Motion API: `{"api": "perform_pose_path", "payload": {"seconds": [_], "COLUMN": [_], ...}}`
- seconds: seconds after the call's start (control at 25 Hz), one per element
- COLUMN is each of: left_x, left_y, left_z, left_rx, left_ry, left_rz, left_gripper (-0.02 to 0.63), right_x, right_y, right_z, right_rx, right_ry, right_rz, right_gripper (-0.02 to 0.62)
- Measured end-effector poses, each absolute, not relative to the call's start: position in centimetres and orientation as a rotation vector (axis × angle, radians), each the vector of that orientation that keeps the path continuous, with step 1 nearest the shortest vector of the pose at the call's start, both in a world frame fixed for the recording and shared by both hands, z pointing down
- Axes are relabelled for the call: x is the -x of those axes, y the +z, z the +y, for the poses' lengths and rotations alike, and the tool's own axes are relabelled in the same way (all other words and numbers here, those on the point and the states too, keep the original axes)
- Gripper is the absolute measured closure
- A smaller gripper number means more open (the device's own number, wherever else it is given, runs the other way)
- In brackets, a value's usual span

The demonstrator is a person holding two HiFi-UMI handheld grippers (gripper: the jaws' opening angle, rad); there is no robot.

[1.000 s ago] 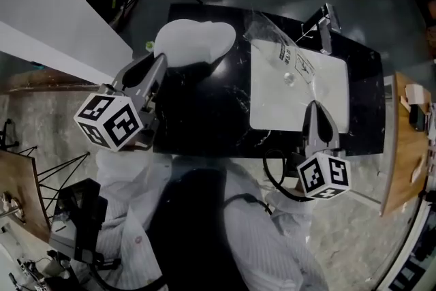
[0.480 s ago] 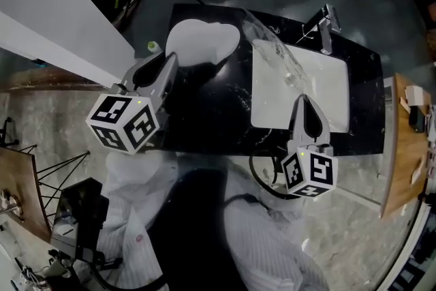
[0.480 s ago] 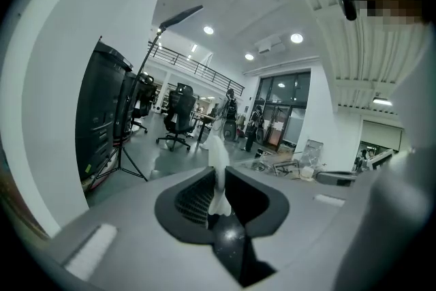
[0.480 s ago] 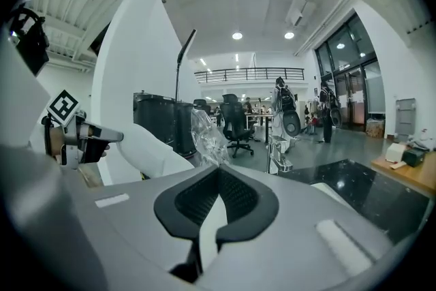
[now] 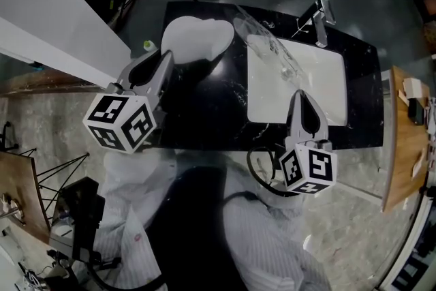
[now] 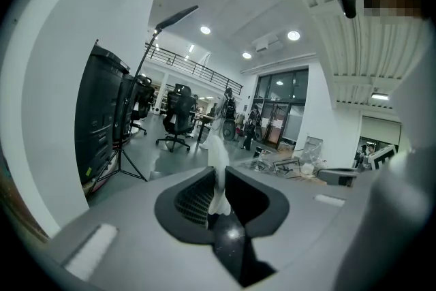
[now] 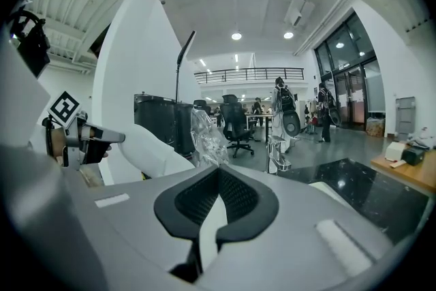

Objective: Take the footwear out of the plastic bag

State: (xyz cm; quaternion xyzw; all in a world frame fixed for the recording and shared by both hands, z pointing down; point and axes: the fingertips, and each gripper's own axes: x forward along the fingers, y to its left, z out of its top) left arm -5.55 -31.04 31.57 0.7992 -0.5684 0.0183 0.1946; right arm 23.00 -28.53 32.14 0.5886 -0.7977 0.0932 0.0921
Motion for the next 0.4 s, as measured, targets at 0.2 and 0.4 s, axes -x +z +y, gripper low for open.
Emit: {"api": "perform_pose_path", "payload": {"seconds": [0.2, 0.4], "left_x": [5.39, 5.49], "left_y": [31.66, 31.47], "left_z": [-30.94, -31.1], "left_rx": [-2.242, -2.24], "left_ry": [0.054, 0.059], "left_rz": [-1.588, -1.582], "left_gripper": [0.555, 0.557], "right_x": [-23.06, -22.94], "right_y": [32.11, 31.87], "right_z": [-28.33, -28.44], "right_rx": [-1.757, -1.76], "right_ry": [0.286, 0.288], "right_rz": [-2.37, -2.365], "right_gripper": [0.583, 0.583]}}
